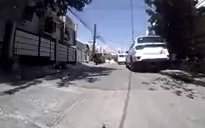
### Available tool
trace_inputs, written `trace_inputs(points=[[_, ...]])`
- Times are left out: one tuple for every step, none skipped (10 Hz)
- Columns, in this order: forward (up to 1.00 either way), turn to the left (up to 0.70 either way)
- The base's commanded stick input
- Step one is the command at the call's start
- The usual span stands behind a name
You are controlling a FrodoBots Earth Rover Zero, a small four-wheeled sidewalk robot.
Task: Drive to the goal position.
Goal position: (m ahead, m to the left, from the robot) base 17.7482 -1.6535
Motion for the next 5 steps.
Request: trace_inputs(points=[[1.00,0.00],[1.00,0.00],[1.00,-0.08],[1.00,-0.30],[1.00,-0.40]])
